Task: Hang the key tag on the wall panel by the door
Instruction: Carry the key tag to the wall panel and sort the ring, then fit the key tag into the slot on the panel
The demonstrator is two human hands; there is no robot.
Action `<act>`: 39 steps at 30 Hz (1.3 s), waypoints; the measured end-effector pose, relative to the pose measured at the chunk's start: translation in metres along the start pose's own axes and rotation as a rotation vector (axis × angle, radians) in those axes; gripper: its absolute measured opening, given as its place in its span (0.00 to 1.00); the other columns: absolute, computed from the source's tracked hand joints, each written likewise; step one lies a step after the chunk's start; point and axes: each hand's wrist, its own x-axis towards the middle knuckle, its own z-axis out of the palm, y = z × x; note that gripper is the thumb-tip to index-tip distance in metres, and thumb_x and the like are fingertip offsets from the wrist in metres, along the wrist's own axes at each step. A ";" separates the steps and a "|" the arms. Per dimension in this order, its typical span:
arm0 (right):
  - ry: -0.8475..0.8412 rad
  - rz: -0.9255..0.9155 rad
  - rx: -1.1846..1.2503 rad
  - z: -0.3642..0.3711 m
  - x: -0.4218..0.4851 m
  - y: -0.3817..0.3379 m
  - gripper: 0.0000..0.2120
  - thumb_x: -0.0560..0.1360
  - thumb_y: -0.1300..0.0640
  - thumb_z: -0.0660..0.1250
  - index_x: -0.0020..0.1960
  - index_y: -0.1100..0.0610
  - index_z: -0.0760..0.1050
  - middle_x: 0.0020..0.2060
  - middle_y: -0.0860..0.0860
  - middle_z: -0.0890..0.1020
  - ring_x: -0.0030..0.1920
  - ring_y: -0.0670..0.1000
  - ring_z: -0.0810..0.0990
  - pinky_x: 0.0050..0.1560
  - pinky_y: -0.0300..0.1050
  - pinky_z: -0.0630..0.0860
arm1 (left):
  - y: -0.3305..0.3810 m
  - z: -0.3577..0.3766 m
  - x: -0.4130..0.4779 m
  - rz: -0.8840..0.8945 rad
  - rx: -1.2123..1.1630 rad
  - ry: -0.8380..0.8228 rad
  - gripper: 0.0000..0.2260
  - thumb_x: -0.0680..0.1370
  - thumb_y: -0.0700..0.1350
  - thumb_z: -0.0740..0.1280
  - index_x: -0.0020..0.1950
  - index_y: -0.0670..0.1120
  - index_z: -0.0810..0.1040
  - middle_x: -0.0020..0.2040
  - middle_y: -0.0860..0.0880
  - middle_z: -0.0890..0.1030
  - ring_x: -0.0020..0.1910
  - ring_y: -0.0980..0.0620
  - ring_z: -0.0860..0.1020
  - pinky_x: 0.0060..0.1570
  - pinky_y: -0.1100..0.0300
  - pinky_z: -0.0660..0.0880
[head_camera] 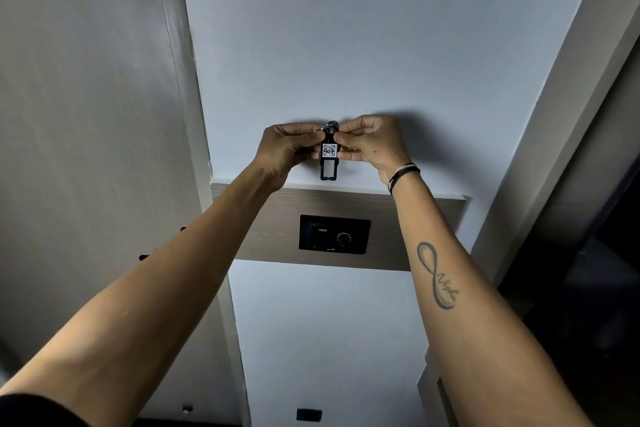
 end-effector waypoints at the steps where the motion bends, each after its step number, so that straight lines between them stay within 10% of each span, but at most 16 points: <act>1: -0.001 -0.001 -0.007 0.000 0.000 0.001 0.07 0.73 0.70 0.77 0.45 0.61 0.82 0.39 0.56 0.85 0.32 0.46 0.85 0.36 0.40 0.85 | 0.000 0.000 -0.001 0.000 0.001 -0.001 0.06 0.77 0.34 0.75 0.46 0.42 0.89 0.39 0.46 0.89 0.36 0.51 0.84 0.40 0.59 0.83; 25: 0.104 0.020 -0.488 0.021 -0.044 0.102 0.06 0.70 0.65 0.80 0.42 0.56 0.85 0.30 0.43 0.83 0.27 0.46 0.83 0.32 0.49 0.87 | -0.101 -0.017 -0.045 -0.019 0.350 0.192 0.04 0.76 0.31 0.77 0.47 0.39 0.88 0.38 0.49 0.87 0.35 0.59 0.84 0.41 0.66 0.83; 39: 0.141 0.053 -0.679 0.027 -0.051 0.118 0.05 0.70 0.59 0.81 0.44 0.54 0.87 0.42 0.52 0.90 0.43 0.52 0.88 0.50 0.46 0.84 | -0.123 -0.022 -0.047 -0.030 0.499 0.209 0.07 0.75 0.36 0.78 0.44 0.48 0.88 0.33 0.52 0.85 0.28 0.60 0.77 0.32 0.66 0.76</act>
